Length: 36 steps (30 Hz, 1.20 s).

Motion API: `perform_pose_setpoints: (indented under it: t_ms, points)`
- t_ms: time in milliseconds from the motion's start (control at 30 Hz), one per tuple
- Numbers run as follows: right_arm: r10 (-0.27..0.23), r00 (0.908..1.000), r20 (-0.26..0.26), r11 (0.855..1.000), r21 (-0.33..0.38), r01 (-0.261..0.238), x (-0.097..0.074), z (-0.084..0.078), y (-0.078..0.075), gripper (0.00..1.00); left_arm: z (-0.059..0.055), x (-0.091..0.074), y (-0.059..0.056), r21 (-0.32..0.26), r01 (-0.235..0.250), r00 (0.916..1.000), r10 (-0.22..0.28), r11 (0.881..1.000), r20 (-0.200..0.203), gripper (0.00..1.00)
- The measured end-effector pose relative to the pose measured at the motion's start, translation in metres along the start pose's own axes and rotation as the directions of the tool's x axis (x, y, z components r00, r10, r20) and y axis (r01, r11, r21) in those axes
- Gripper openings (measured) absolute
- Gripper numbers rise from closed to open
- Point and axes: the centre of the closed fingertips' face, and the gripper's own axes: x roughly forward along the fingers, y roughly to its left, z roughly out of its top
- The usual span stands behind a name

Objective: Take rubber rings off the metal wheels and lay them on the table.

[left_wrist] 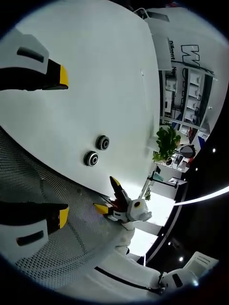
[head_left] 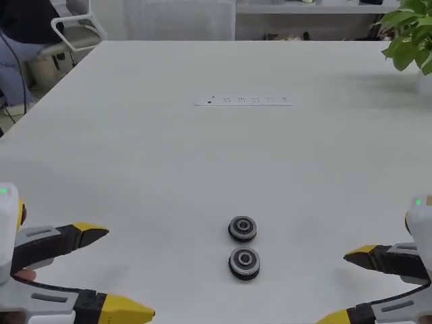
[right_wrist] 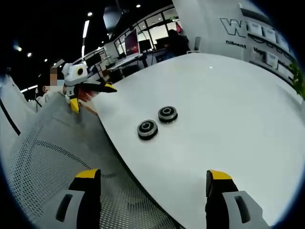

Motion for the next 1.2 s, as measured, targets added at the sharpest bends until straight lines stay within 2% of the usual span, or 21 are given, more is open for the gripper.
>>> perform_pose_setpoints:
  t_ms: [333,467,567,667,767,867,1000,1200]
  points:
    - [0.000,1.0000,0.004,1.000,0.004,0.000,0.000,0.000,0.000,0.91,-0.003,0.001,-0.001,-0.003,0.009,0.9998,-0.009,1.000,-0.017,0.96]
    - [0.024,0.9995,0.023,1.000,-0.002,-0.024,0.000,0.005,0.004,0.91,-0.005,0.001,-0.003,-0.016,0.014,0.9993,-0.014,1.000,-0.034,0.96]
    - [0.025,0.9994,0.023,0.999,-0.040,-0.025,0.000,0.008,0.006,0.91,-0.004,0.001,-0.004,-0.030,0.020,0.9991,-0.021,0.999,-0.037,0.97]
    - [0.019,0.9997,0.016,0.996,-0.085,-0.018,-0.001,0.010,0.005,0.89,-0.003,0.001,-0.010,-0.037,0.049,0.9982,-0.050,0.998,-0.033,0.97]
    - [0.003,0.9992,0.041,0.995,-0.103,0.001,-0.006,0.017,0.002,0.84,-0.006,0.001,-0.010,0.009,0.047,0.9966,-0.047,0.999,-0.068,0.99]
    - [0.007,0.9970,0.076,0.996,-0.088,-0.001,-0.012,0.026,0.003,0.83,-0.005,0.001,-0.014,0.024,0.068,0.9948,-0.066,0.997,-0.078,0.99]
    - [0.014,0.9931,0.117,0.995,-0.098,-0.002,-0.023,0.040,0.004,0.78,0.006,-0.002,-0.023,0.045,0.100,0.9932,-0.097,0.994,-0.064,0.99]
    - [-0.001,0.9827,0.185,0.993,-0.115,0.023,-0.041,0.066,0.001,0.75,0.038,-0.009,-0.026,0.101,0.088,0.9961,-0.088,0.991,-0.003,0.99]
